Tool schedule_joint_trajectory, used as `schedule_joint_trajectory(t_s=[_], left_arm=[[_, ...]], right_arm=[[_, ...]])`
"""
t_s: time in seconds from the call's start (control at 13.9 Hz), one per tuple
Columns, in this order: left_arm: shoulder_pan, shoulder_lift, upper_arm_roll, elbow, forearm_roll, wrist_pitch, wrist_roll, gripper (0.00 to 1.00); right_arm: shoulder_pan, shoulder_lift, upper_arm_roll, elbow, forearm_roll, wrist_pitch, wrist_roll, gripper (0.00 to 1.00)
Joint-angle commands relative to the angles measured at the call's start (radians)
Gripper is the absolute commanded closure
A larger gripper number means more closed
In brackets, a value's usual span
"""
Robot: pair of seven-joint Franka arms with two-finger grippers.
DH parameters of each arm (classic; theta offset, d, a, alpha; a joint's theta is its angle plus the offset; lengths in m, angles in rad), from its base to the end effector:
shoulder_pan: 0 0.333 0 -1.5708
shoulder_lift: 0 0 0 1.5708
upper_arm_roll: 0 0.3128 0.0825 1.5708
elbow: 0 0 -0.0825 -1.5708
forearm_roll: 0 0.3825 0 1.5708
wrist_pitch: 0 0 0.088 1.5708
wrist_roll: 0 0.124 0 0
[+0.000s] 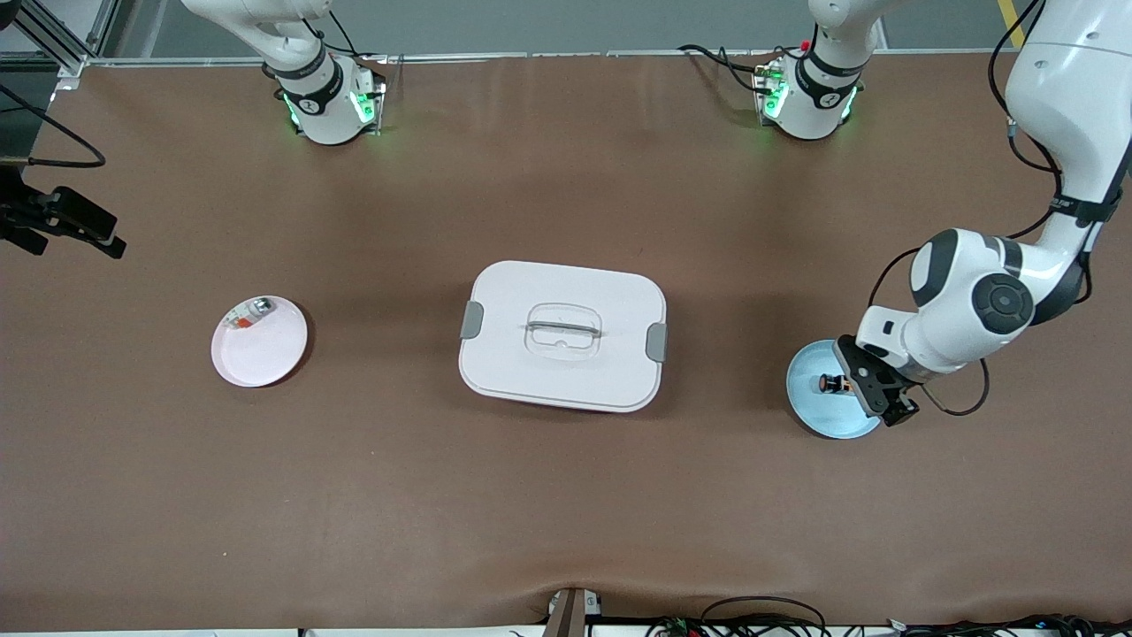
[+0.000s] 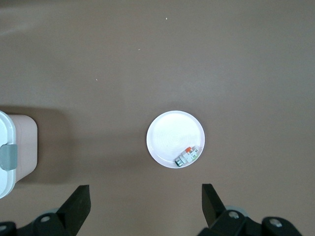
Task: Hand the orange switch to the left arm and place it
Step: 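Lower the switch onto the light-blue plate with the left gripper, then open the left gripper and release the switch on the plate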
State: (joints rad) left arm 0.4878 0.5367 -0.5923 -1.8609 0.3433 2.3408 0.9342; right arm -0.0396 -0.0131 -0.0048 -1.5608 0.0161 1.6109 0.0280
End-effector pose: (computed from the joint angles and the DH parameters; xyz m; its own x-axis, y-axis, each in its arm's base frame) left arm 0.6396 -0.0363 0.2567 0.3599 -0.9310 0.0611 -0.9317 -0.3621 -0.0280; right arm 0.5541 -0.0227 0.6200 0.9954 -0.0729 0.0627 -0.0719 -0.9973 -0.0179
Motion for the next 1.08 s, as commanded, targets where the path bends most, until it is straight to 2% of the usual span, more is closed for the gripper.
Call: schedule_joint_trajectory(t_s=[0.0, 0.22, 0.36, 0.65, 1.01], left_arm=[[0.006, -0.020, -0.040, 0.084, -0.058, -0.154, -0.127, 0.00], [0.003, -0.063, -0.113, 0.152, -0.063, -0.322, -0.477, 0.00], [0.003, -0.072, -0.159, 0.184, -0.060, -0.388, -0.662, 0.00], [0.003, -0.115, -0.196, 0.230, -0.061, -0.483, -0.930, 0.00], [0.005, -0.167, -0.205, 0.272, -0.070, -0.544, -1.135, 0.00]], right_arm=[[-0.025, 0.015, 0.013, 0.028, -0.015, -0.016, -0.013, 0.00], [-0.025, 0.015, 0.014, 0.028, -0.015, -0.016, -0.013, 0.00], [-0.025, 0.015, 0.013, 0.028, -0.015, -0.016, -0.013, 0.00], [-0.025, 0.015, 0.013, 0.036, -0.015, -0.016, -0.011, 0.00], [-0.025, 0.015, 0.013, 0.034, -0.015, -0.017, -0.011, 0.00]])
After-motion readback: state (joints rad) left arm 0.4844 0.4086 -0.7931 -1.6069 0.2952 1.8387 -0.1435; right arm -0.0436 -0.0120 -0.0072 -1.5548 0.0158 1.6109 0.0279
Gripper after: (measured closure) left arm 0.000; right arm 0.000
